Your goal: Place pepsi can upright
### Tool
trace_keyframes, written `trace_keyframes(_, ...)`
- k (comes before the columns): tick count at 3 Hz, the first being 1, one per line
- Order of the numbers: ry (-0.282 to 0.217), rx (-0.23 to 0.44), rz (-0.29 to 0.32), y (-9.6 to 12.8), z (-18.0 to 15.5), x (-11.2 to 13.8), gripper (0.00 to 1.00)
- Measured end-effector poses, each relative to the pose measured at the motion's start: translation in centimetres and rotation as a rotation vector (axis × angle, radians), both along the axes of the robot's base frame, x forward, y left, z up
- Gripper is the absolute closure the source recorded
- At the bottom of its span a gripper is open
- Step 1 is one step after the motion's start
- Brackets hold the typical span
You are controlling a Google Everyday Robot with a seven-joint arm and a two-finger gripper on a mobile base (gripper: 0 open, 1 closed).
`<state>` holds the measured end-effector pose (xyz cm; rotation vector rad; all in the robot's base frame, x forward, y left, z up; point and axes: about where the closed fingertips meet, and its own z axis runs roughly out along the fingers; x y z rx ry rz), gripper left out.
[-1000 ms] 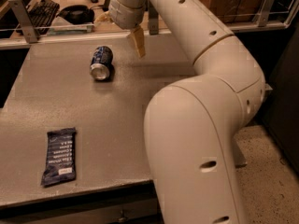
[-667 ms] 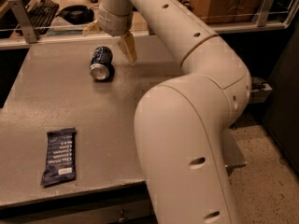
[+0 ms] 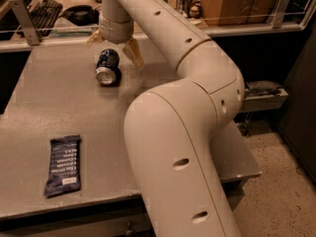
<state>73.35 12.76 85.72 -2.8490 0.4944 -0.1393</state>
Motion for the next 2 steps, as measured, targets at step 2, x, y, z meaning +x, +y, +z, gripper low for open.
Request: trace_keyframes(2,0.036,0.068,0.127,3.5,-0.4,0.2,0.25)
